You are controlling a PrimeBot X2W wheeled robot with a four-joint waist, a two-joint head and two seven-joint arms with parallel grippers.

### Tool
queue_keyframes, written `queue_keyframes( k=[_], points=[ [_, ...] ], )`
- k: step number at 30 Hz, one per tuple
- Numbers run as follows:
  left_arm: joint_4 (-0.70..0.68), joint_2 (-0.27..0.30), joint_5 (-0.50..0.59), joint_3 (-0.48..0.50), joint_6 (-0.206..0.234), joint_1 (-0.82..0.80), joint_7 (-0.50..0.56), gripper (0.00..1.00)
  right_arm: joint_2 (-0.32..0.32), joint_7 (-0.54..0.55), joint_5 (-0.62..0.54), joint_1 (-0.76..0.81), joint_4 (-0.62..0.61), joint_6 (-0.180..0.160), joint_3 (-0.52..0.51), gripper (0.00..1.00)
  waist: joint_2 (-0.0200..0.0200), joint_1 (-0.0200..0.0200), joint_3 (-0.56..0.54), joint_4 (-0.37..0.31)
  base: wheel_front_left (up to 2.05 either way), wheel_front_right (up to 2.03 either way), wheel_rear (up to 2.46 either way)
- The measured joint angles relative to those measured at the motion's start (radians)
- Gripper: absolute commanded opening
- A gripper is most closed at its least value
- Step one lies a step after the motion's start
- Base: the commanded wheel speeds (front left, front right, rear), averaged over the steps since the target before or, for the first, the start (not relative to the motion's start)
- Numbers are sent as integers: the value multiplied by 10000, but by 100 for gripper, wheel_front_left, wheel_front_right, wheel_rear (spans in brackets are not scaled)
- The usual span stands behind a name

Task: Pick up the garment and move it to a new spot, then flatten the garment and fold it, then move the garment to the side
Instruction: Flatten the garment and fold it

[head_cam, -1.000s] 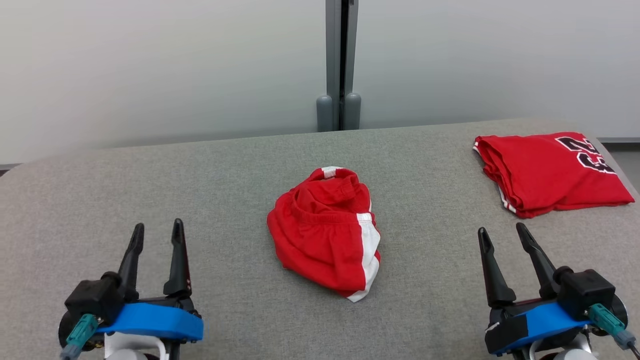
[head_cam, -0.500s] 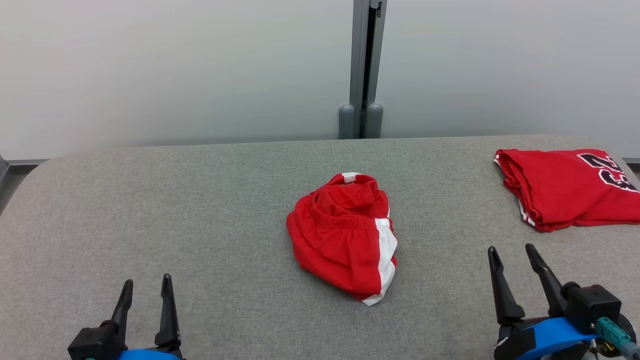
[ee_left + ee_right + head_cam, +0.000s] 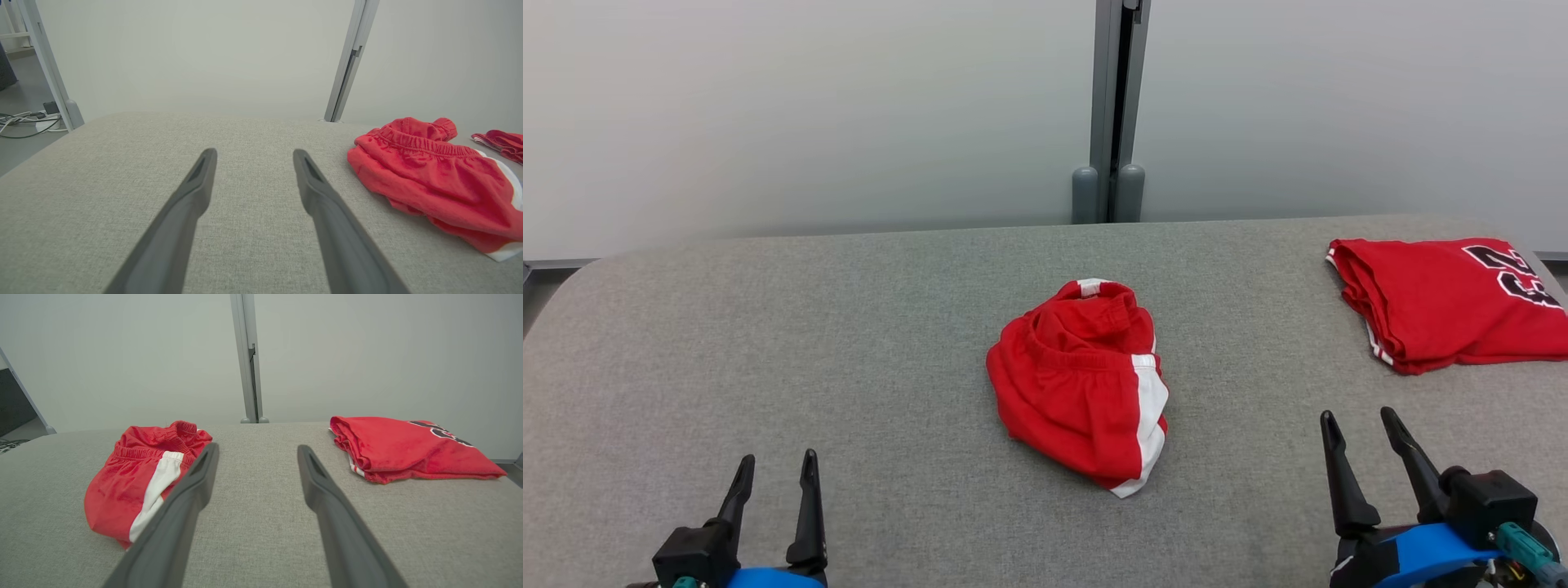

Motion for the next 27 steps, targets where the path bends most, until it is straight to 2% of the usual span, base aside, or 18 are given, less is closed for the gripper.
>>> queue_keyframes(
  k=[21,27],
  points=[
    [178,61,-86,-192,-109,-221,0,100,0,-132,127,-35,199,0,203,100,2,-1,176,-164,0,0,0],
    [-128,169,-161,-221,-56,-626,426,100,2,-132,184,-101,188,0,368,100,2,0,334,-254,0,0,0]
  ],
)
